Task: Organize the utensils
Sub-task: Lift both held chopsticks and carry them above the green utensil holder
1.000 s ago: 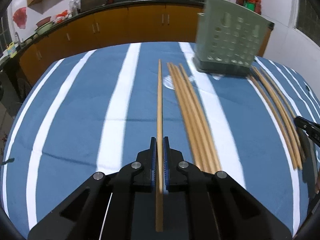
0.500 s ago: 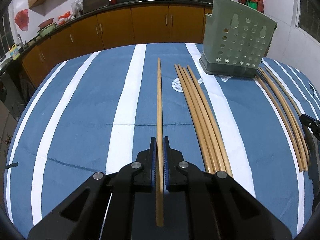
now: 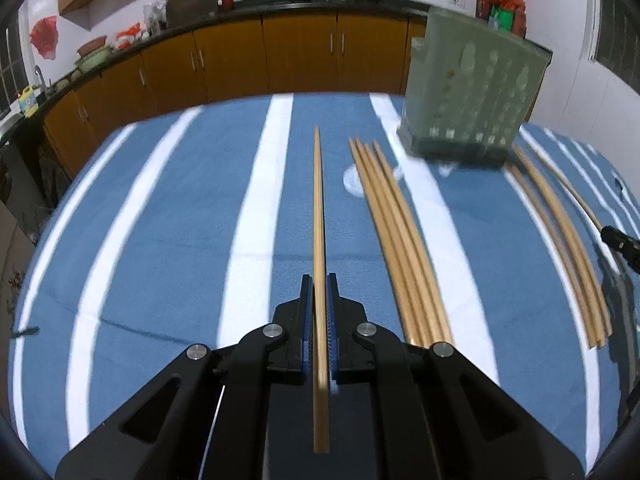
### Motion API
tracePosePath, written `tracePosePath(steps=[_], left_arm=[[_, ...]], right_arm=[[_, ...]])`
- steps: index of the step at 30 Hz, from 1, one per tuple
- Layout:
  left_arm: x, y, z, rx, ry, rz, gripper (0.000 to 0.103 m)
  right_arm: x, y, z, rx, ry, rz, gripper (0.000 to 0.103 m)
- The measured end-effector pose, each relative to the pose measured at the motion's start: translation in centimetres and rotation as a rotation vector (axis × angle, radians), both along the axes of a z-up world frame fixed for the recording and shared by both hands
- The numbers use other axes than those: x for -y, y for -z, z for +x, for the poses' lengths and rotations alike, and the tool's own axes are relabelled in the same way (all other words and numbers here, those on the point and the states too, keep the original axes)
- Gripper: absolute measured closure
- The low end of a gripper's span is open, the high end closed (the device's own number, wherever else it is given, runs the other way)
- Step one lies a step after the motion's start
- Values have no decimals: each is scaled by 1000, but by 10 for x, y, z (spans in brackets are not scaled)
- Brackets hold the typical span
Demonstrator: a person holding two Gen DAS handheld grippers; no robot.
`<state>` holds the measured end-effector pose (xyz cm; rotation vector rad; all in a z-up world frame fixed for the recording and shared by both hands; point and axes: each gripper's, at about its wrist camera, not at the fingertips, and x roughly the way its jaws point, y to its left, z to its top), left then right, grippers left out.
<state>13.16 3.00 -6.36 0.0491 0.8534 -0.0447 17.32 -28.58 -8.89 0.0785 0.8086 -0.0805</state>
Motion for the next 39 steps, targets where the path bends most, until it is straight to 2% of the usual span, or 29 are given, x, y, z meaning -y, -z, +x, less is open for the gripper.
tracePosePath(steps=[5,10,18,24,28,31,34,39], left_arm=[[-10,-46,-1,112,-3,-45,96],[-18,-90,2,214,-11,-89,96],[-21,-132,22,313,-24,-113,96],[-19,-183,27,426,-4,-148,96],[-8,-216,23,506,37,-193,96],[3,-225,23,533,72,-237,96],[16,-220,28,539,101,-262,96],[37,-200,41,479,141,-266,96]], right_arm=[[10,-51,-4,128,10,19,95],[15,-90,-9,230,16,31,95],[14,-134,-2,338,11,23,95],[13,-205,-6,512,-19,69,95],[0,-245,-7,602,-80,125,95],[-12,-254,-5,617,-125,140,95],[-28,-251,3,606,-164,127,95],[-46,-230,32,533,-178,115,95]])
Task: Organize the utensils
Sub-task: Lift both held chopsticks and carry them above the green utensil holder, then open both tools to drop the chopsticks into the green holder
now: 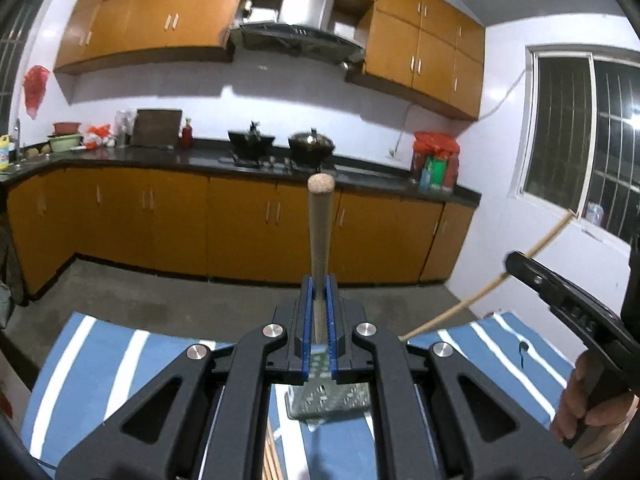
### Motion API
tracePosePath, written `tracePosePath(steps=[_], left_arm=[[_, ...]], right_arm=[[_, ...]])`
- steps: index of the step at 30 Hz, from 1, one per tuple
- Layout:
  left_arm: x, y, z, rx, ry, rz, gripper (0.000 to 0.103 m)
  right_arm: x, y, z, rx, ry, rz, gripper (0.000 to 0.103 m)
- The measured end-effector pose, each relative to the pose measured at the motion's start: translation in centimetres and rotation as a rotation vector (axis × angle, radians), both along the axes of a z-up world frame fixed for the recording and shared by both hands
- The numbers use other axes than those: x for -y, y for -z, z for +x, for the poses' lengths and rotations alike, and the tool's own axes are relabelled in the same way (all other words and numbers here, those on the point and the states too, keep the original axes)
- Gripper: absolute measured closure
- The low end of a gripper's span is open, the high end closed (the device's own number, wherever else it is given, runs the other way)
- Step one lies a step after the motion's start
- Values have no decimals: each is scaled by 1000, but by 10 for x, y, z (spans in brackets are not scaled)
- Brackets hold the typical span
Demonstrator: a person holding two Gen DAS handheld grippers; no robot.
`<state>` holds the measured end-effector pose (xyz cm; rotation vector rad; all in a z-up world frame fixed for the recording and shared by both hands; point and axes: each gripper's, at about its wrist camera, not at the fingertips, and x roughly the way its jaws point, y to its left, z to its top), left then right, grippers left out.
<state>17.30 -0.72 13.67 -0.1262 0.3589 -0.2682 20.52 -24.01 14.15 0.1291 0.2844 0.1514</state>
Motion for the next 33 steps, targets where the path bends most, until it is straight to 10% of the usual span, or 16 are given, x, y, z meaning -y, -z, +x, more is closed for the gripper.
tracePosePath(steps=[11,16,26,33], left_arm=[[9,39,23,-121,32,-1,95],[8,37,20,-113,28,-8,73],[-8,21,-5,-55,4,-63,63],[-34,41,-34,-70,-96,-19,62]], right_arm=[[-5,42,23,-84,6,-9,82],[-3,40,17,-65,9,-4,76],[25,34,-19,-14,74,12,71],[62,103,-32,-210,151,15,70]])
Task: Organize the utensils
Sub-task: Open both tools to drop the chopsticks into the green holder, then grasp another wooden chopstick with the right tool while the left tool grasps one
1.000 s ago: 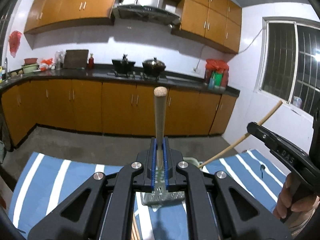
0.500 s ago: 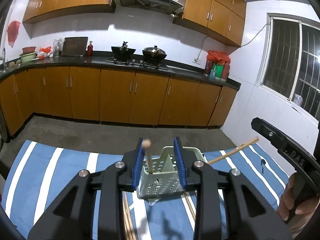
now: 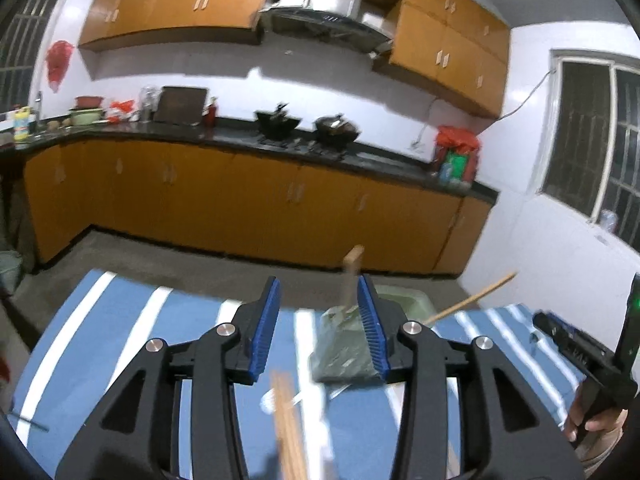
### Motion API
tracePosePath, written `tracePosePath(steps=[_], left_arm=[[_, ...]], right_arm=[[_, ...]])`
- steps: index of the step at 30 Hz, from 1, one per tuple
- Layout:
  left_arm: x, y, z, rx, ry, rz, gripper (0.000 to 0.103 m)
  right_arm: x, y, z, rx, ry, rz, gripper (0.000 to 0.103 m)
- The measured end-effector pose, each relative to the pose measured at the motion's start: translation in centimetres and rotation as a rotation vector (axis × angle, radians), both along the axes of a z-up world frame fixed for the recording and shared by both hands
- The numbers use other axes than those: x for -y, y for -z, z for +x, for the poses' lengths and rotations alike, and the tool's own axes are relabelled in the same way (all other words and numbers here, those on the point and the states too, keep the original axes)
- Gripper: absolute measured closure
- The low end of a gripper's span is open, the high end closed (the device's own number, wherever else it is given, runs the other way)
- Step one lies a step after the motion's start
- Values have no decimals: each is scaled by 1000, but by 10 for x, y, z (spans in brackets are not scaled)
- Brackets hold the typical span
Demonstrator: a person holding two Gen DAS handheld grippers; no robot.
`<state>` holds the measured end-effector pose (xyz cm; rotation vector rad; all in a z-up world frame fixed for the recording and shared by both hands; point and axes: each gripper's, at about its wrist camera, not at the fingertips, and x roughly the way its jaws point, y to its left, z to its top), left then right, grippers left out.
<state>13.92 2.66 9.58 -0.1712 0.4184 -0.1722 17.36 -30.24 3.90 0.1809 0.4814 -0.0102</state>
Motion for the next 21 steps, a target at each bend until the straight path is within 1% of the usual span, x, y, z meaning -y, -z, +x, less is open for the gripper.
tracePosePath(steps=[2,5,7,10,13,15,17,18,19,21], left_arm=[[-6,22,-3,-55,-33,28,62],[-13,58,-4,-154,-52,52,62],[-13,84,-5,-230,-48,56,62],[-11,113,-8,-304,-36,63,63],[-10,135,-12,-358,-20,71,63],[-12,145,-14,-379,-10,68,63],[-10,153,-17,-397,4,64,65],[-7,155,-17,-404,12,64,67],[-6,157,-17,-411,23,62,69],[-3,161,-19,-423,42,58,73]], right_arm=[[0,35,2,-104,-15,7,70],[-10,83,0,-237,-68,19,76],[-20,107,-4,-293,-98,9,80],[-32,133,-8,-359,-130,2,82],[-39,148,-11,-393,-139,-8,83],[-41,151,-9,-404,-144,-13,83],[-44,151,-7,-410,-146,-31,86],[-44,149,-7,-407,-145,-43,92],[-45,148,-6,-407,-143,-58,95],[-43,147,-7,-406,-118,-73,95]])
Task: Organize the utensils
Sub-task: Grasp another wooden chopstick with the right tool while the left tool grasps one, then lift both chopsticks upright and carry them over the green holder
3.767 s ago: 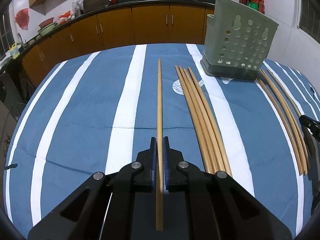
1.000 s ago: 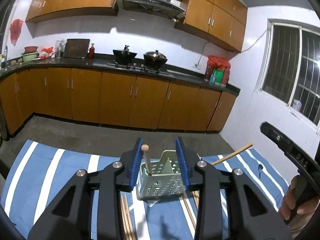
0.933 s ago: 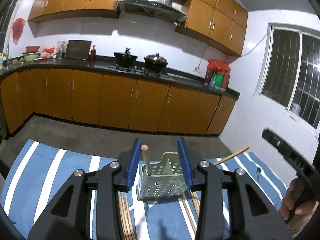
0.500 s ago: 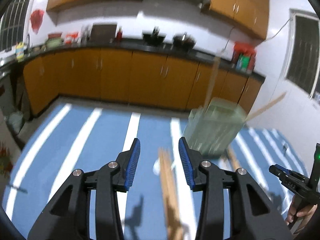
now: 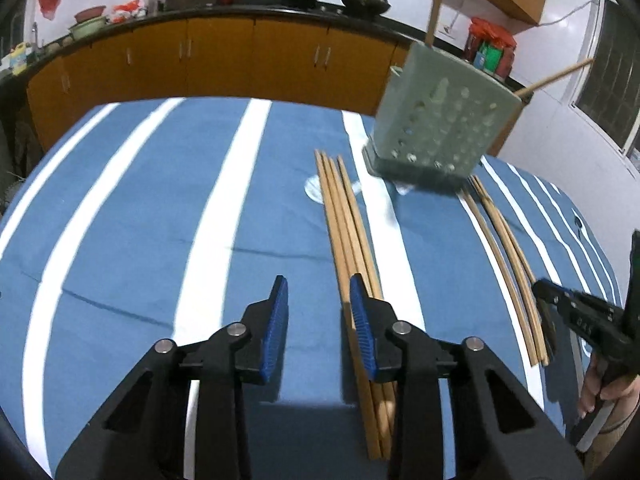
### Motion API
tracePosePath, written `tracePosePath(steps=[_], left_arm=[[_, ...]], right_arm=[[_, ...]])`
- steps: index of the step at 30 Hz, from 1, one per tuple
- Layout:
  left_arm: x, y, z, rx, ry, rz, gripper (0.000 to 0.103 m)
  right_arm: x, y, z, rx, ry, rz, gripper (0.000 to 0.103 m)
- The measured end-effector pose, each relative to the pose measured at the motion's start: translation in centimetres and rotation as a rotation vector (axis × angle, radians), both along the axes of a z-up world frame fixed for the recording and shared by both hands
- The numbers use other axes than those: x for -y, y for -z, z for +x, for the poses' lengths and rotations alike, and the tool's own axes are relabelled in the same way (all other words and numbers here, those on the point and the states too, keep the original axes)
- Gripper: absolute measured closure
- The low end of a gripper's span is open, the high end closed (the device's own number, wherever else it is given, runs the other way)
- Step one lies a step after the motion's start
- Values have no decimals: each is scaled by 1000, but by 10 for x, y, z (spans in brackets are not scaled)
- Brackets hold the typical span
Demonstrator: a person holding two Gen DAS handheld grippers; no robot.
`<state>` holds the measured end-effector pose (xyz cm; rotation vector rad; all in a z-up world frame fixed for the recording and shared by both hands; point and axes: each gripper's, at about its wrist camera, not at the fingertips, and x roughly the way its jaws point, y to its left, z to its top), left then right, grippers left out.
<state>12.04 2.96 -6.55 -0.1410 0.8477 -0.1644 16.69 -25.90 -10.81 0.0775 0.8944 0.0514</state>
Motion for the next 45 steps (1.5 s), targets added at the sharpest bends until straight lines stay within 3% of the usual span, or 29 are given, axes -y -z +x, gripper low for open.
tracePosePath(steps=[10,21,25,35,45], left_arm=[[17,12,-5,-37,69,19,86],[20,14,-3,-45,50,88,88],[23,15,0,-42,37,97,95],[-13,14,18,-52,-69,78,96],[-15,14,17,-41,-75,79,95]], right_arm=[[17,1,3,-2,57,7,95],[18,2,2,1,59,-16,95],[13,2,1,4,41,-6,93],[22,2,8,18,84,-14,95],[25,3,8,28,84,-27,94]])
